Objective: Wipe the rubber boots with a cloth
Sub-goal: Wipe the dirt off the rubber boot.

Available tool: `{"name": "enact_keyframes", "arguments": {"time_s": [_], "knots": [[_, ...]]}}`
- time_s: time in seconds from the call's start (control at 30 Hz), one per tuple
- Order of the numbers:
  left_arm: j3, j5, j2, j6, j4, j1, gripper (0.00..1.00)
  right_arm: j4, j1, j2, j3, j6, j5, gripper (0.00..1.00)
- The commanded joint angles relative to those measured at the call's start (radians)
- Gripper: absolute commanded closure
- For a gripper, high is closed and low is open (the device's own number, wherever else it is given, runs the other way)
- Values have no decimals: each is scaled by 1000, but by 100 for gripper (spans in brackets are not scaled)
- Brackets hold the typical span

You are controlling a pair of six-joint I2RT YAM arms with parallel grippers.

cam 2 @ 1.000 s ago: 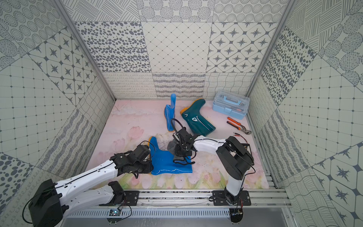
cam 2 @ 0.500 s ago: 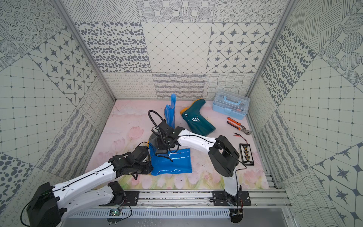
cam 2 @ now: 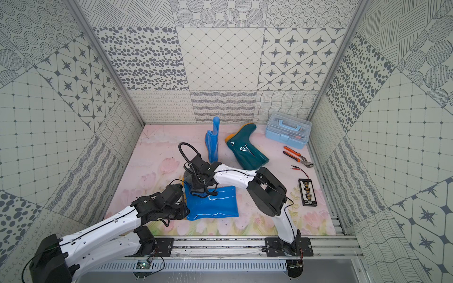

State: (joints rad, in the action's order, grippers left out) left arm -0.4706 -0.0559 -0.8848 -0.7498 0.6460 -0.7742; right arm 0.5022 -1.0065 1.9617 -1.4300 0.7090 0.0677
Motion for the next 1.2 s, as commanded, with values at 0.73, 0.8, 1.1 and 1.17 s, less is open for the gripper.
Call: {"name": "enact_keyframes", "arguments": {"time_s": [0.73,0.8,1.1,1.17], "knots": [[-136,19,-212,-90,-1,-3,100,-79,-55,-391,706,269,61,100],[-123,12,-196,-80,-2,-2,100,-26,31,-514,791,267,40,100],[-109,-50,-207,-1,-43,-2,89,50,52,-593,551,137,-30,100],[-94,-62,-172,-13,-73,-2,64,-32,38,-497,436,124,11,100]]}}
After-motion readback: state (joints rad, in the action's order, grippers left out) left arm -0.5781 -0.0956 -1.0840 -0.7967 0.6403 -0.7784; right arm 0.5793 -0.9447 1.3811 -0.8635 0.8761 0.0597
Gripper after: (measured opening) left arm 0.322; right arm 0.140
